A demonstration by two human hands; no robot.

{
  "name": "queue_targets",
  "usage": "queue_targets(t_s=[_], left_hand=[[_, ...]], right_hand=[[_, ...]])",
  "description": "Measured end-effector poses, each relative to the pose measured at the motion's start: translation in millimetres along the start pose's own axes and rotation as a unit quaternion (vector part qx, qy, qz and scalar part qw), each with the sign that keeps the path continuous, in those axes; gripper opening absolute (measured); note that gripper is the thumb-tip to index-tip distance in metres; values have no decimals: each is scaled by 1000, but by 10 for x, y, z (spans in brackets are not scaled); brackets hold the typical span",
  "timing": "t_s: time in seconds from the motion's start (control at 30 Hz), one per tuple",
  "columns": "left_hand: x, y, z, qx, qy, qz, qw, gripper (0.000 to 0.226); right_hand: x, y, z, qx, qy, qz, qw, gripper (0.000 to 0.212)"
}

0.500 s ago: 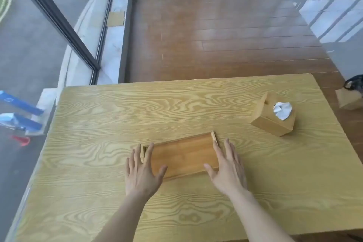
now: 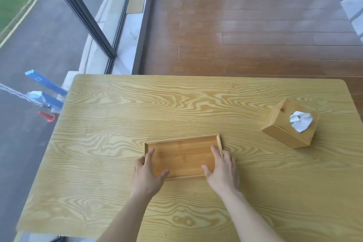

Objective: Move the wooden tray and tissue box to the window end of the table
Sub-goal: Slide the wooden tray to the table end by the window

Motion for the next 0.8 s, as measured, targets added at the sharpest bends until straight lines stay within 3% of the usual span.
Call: queue_targets(t_s=[0.4, 0.8], left_hand=[[102, 35, -247, -68, 9, -14, 998, 89], [1093, 372, -945, -143, -32, -80, 986, 89]], right_hand=[[328, -60, 13, 3, -58, -20, 998, 84], [1669, -273, 377, 1, -102, -112, 988, 80]])
Point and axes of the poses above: each hand's wrist, its own y-axis towards the middle knuckle, its own z-axis out of the palm, x = y × z, the point moved 3 cm from there along y, towards the middle knuckle, and after that the axes turned 14 degrees about -x, right-handed, at the moved point
